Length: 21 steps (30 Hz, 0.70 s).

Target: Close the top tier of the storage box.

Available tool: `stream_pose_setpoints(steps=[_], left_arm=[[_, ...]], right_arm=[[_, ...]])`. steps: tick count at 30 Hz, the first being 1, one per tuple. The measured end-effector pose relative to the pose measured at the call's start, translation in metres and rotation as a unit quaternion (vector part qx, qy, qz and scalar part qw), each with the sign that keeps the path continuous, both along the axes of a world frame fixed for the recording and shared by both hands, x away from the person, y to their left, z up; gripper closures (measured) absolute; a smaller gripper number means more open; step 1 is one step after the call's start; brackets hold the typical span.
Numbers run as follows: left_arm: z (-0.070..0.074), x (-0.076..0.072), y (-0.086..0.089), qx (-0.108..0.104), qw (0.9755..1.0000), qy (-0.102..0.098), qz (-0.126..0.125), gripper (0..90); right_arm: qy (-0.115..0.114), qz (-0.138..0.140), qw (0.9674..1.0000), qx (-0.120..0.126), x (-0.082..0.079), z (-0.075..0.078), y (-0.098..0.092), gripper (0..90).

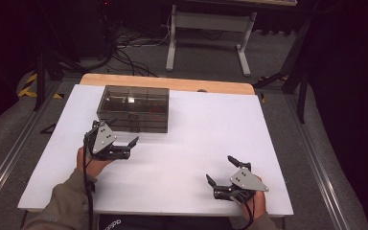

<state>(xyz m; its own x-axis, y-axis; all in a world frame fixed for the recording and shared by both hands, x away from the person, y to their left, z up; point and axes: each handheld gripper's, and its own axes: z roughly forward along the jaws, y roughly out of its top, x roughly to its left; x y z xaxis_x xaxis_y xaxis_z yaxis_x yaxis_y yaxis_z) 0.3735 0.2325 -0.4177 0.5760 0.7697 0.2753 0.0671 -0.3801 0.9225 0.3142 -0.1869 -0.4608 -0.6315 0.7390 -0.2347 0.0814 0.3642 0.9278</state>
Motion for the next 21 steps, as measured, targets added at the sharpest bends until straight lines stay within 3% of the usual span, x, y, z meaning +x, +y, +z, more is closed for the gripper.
stream_pose_setpoints(steps=[21], left_arm=[[0.000, -0.017, -0.019, 0.032, 0.9984, -0.002, -0.047, 7.5]], right_arm=[[-0.007, 0.003, 1.0000, -0.005, -0.003, 0.001, 0.001, 6.9]])
